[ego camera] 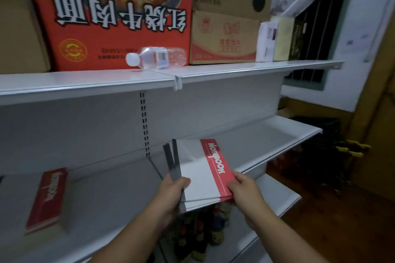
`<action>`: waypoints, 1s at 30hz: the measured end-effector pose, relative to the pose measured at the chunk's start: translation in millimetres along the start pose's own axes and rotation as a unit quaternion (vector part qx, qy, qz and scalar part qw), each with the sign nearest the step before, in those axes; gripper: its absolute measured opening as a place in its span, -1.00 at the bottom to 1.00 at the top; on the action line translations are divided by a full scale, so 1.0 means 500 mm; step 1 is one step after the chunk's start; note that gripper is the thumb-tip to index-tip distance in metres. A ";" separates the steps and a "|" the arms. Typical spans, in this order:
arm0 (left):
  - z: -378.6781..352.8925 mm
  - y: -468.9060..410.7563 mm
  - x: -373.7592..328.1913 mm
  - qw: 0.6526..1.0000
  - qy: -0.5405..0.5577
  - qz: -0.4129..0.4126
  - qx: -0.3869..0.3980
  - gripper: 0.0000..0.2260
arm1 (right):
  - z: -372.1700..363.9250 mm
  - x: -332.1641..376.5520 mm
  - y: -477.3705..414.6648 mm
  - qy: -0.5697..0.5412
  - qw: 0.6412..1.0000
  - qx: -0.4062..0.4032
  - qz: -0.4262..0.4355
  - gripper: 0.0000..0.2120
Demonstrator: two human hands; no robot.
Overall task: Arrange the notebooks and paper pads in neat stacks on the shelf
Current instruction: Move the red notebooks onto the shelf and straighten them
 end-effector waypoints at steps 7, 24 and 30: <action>-0.287 -0.098 0.049 0.995 0.040 0.038 0.083 -0.91 | 0.241 -0.017 -0.080 0.005 0.998 -0.016 -0.059 -0.67; -0.735 -0.615 0.138 0.973 0.001 0.077 0.218 -0.77 | 0.657 -0.010 -0.554 0.024 0.978 -0.171 -0.116 -0.78; -0.847 -0.756 0.184 0.958 -0.176 0.026 0.224 -0.29 | 0.775 -0.046 -0.707 0.109 0.960 -0.223 -0.127 -0.75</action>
Point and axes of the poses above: each hand's wrist, its own y-axis away from the middle knuckle, its own z-axis out of the back of the hand, x = y × z, the point moved 5 cm from there along -y, towards the middle knuckle, and after that the axes turned 2 degrees about -z, right-handed, at the moved point
